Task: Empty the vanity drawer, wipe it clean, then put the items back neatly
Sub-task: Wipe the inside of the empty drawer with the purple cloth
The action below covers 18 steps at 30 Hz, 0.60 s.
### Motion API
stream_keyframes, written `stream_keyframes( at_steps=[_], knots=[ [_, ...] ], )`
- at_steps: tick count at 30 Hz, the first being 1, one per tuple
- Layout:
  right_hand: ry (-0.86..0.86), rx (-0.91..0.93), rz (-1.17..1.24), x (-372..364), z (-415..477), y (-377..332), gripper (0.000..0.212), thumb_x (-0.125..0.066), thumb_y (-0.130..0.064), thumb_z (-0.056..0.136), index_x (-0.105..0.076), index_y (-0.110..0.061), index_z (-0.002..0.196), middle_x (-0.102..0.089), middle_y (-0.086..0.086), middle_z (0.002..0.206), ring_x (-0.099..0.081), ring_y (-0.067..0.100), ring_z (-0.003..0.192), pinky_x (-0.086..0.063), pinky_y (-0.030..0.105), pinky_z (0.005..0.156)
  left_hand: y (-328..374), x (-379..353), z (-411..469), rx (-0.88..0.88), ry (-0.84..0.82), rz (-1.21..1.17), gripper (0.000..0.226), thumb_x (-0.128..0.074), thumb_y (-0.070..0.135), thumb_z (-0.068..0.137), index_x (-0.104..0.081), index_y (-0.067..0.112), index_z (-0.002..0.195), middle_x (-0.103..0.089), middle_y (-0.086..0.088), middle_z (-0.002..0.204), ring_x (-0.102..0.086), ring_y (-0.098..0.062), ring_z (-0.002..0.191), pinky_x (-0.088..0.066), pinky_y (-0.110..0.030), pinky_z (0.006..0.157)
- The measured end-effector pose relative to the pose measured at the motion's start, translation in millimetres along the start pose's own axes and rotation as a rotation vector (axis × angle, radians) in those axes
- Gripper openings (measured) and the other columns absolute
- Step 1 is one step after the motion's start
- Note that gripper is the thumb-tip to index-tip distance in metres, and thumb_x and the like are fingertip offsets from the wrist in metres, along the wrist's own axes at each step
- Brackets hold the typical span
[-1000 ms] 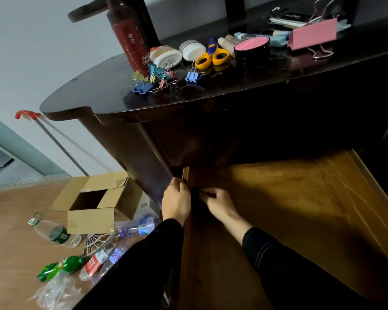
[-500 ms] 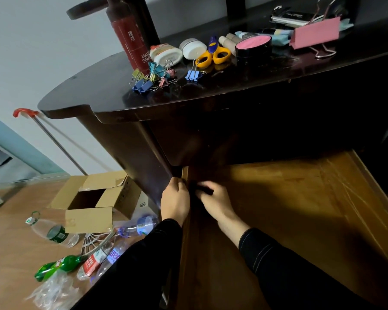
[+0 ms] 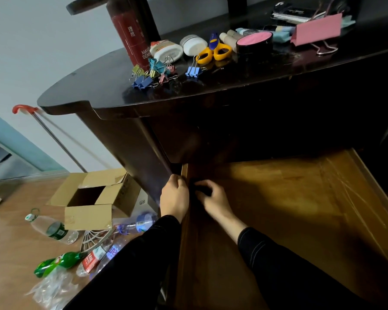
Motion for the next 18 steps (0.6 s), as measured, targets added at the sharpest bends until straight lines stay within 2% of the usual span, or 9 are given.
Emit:
stream_keyframes(
  at_steps=[2, 4, 7, 12, 15, 18],
  knots=[
    [0.021, -0.066, -0.040, 1, 8, 7, 0.022, -0.063, -0.011, 0.098, -0.066, -0.019, 0.117, -0.066, 0.000, 0.121, -0.061, 0.016, 0.109, -0.048, 0.015, 0.081, 1, 0, -1, -0.008, 0.000, 0.001, 0.022, -0.035, 0.028, 0.098, -0.056, 0.028, 0.102, -0.060, 0.002, 0.100, -0.055, -0.022, 0.094, -0.039, -0.035, 0.083],
    [0.045, -0.100, -0.094, 2, 17, 8, 0.026, -0.061, -0.013, 0.100, -0.064, -0.014, 0.126, -0.064, 0.007, 0.128, -0.061, 0.022, 0.114, -0.051, 0.027, 0.089, 2, 0, -2, -0.012, -0.002, -0.007, 0.021, -0.035, 0.028, 0.099, -0.056, 0.028, 0.102, -0.060, 0.003, 0.098, -0.054, -0.019, 0.091, -0.037, -0.033, 0.081],
    [0.024, -0.069, -0.188, 2, 14, 8, 0.028, -0.060, -0.014, 0.099, -0.065, -0.018, 0.127, -0.066, 0.005, 0.128, -0.062, 0.024, 0.117, -0.049, 0.026, 0.089, 3, 1, -2, -0.013, -0.005, -0.003, 0.020, -0.035, 0.028, 0.099, -0.055, 0.029, 0.101, -0.059, 0.004, 0.096, -0.054, -0.017, 0.089, -0.036, -0.032, 0.080],
    [-0.112, -0.160, -0.423, 2, -8, 25, 0.035, -0.065, -0.024, 0.096, -0.064, -0.029, 0.130, -0.068, -0.004, 0.121, -0.068, 0.019, 0.104, -0.056, 0.032, 0.085, 0, 1, -1, -0.010, -0.008, -0.021, 0.023, -0.035, 0.031, 0.094, -0.058, 0.031, 0.097, -0.061, 0.008, 0.090, -0.056, -0.019, 0.088, -0.037, -0.033, 0.078],
    [-0.085, -0.199, -0.313, 2, -14, 22, 0.028, -0.067, -0.022, 0.094, -0.067, -0.026, 0.122, -0.069, -0.002, 0.118, -0.067, 0.019, 0.101, -0.054, 0.030, 0.082, -1, 1, -2, -0.008, -0.002, -0.020, 0.024, -0.035, 0.033, 0.093, -0.058, 0.028, 0.091, -0.065, 0.003, 0.091, -0.058, -0.021, 0.088, -0.039, -0.035, 0.077],
    [-0.013, -0.084, -0.240, 1, -17, 7, 0.016, -0.068, -0.022, 0.091, -0.069, -0.034, 0.103, -0.071, -0.010, 0.105, -0.067, 0.013, 0.093, -0.056, 0.031, 0.082, -2, 2, -4, -0.017, -0.008, -0.022, 0.026, -0.037, 0.032, 0.101, -0.053, 0.025, 0.082, -0.062, 0.007, 0.085, -0.057, -0.019, 0.083, -0.038, -0.035, 0.076]
  ],
)
Point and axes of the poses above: each hand's wrist, its own z-axis towards the middle knuckle, its own x-axis out of the back of the hand, y = z × x, the point moved 6 cm from there along z, towards the middle knuckle
